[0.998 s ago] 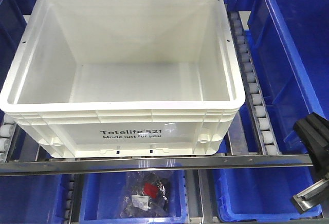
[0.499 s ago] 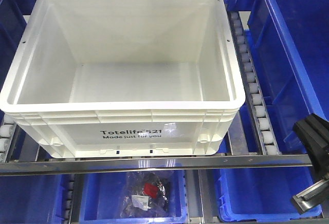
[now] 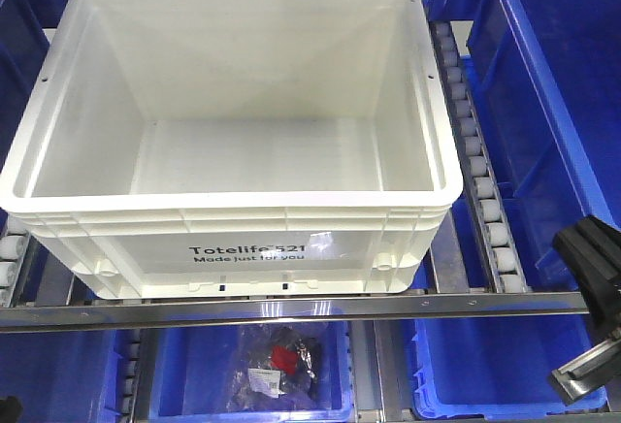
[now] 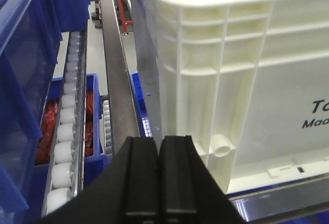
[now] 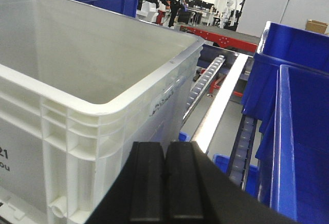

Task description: Place moving items into box and shelve

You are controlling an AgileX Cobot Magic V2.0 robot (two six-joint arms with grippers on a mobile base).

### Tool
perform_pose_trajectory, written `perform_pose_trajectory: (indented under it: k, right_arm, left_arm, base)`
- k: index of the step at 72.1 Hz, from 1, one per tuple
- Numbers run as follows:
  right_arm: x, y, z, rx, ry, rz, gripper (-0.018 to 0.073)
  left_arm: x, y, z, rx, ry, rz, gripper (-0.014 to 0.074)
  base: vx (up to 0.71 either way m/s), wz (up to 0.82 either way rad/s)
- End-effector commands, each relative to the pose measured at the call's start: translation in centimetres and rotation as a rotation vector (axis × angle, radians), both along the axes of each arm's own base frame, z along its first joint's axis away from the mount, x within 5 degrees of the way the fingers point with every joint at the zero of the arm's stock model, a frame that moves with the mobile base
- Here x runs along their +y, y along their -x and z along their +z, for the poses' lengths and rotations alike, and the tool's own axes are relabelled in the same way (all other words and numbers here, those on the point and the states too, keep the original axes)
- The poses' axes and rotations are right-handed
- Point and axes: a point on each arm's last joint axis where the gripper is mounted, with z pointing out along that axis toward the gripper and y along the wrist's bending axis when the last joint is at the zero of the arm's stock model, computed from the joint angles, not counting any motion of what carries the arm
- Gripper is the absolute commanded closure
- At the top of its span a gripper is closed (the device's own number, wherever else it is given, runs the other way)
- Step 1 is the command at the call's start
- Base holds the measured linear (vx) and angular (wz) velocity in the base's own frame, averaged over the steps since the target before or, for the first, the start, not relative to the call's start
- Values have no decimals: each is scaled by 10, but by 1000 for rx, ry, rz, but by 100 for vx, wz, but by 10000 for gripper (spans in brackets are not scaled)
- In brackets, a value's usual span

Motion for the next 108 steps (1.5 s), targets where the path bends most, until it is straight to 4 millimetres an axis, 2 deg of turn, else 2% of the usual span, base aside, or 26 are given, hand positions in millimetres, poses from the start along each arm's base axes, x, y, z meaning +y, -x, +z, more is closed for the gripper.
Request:
perform_pose_trajectory:
  k: [1,69,78,92,108]
  right_arm:
    - [1,-1,16,-90,-33,9,574]
    - [1,-1,15,-87,-33,8,574]
    - [0,-1,5,-50,-85,-4,574]
    - [-6,11,-38,26,-107,-15,574]
    - [-12,26,-41,4,-109,-8,574]
  left_arm:
    - [0,0,-1,-54,-9,-5,624]
    - [0,0,-2,-36,-12,-5,624]
    - [0,0,-2,-36,-12,-5,624]
    - [0,0,-2,-36,-12,-5,624]
    - [0,0,-2,-36,-12,-5,624]
  base:
    - [0,-1]
    - [0,0]
    - [0,0]
    - [0,0]
    - [0,0]
